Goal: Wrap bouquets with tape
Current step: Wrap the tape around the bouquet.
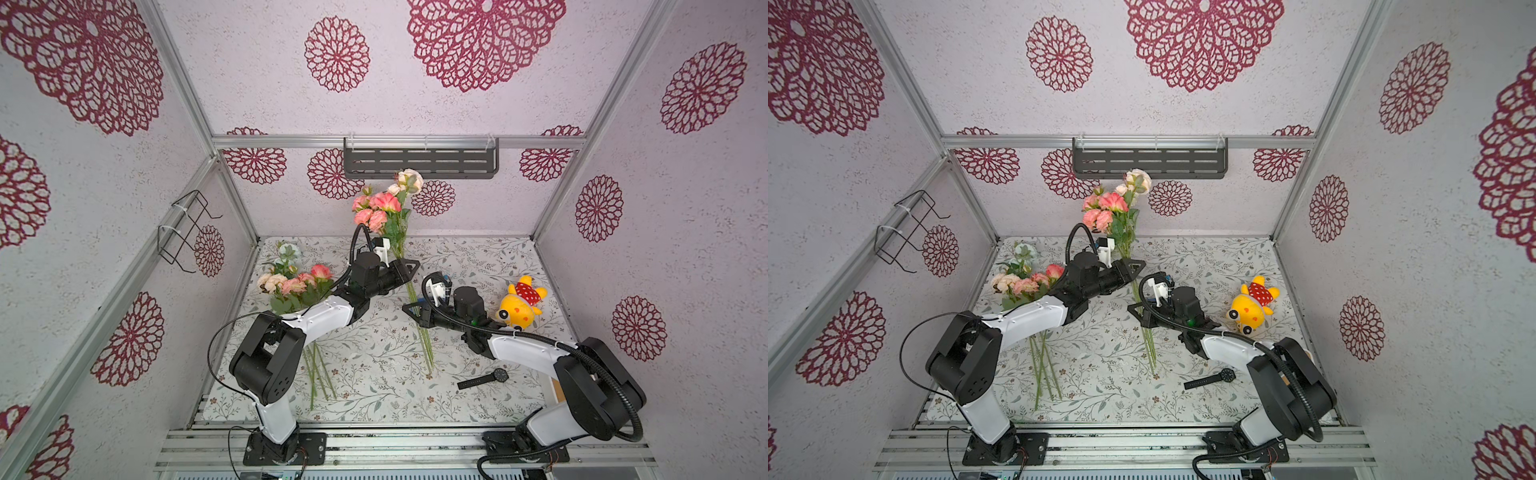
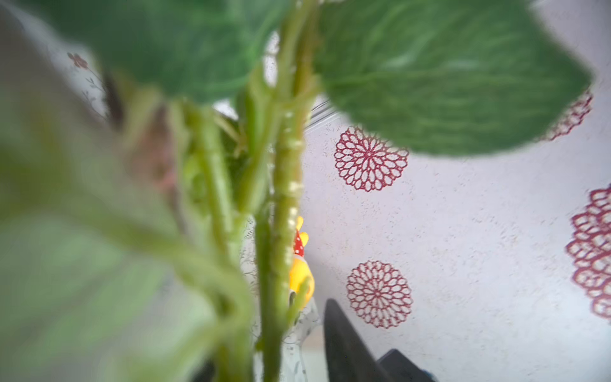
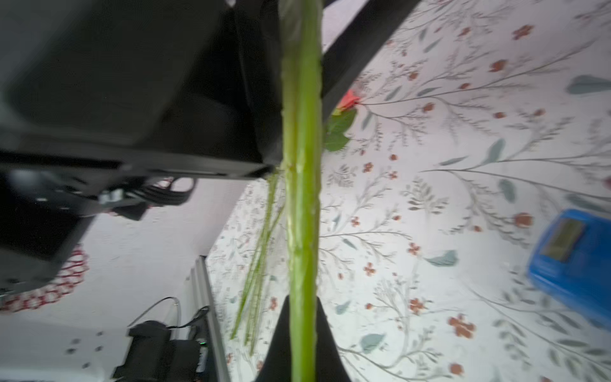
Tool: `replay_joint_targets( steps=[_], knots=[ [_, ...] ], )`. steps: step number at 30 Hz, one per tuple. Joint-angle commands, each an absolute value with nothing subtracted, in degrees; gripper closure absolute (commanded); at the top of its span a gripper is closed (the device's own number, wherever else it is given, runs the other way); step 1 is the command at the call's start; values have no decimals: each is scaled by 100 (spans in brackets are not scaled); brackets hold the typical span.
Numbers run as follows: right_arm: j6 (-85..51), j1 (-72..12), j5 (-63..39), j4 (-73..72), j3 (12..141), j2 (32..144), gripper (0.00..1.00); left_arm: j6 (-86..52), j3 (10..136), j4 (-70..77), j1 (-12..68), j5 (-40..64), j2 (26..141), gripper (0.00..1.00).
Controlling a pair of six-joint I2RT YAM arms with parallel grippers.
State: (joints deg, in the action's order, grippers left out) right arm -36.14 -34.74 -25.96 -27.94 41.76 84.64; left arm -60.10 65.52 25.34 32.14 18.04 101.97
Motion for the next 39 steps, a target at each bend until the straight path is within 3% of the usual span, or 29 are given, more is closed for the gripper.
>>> replay_joint_targets(
  steps=[1, 6, 12, 19, 21, 25, 35, 39],
  knots=[
    [-2695, -3660, -1350, -1473, 4561, 8099, 100, -6034, 6618, 2551, 3160, 1626, 9975, 46],
    [-2682, -3804, -968, -1308, 4644, 8094, 100, -6065, 6655, 2100, 3157, 1408, 9982, 49],
    [-2628, -3915, -901, -1244, 4794, 8242, 100, -5915, 6937, 1410, 3199, 1377, 10135, 64],
    [-2444, -4186, -66, -474, 5251, 8450, 100, -5607, 7349, 483, 3336, 1197, 10287, 70],
    [-2408, -4219, 72, -323, 5347, 8510, 100, -5604, 7362, 462, 3357, 1184, 10311, 70],
    [-2447, -4236, 128, -297, 5396, 8550, 100, -5675, 7349, 518, 3362, 1292, 10366, 57],
    [-2727, -4236, -126, -513, 5449, 8693, 100, -5757, 7290, 676, 3409, 1385, 10458, 58],
    [-2725, -4254, -119, -501, 5454, 8692, 100, -5800, 7223, 703, 3410, 1386, 10519, 66]
  ],
)
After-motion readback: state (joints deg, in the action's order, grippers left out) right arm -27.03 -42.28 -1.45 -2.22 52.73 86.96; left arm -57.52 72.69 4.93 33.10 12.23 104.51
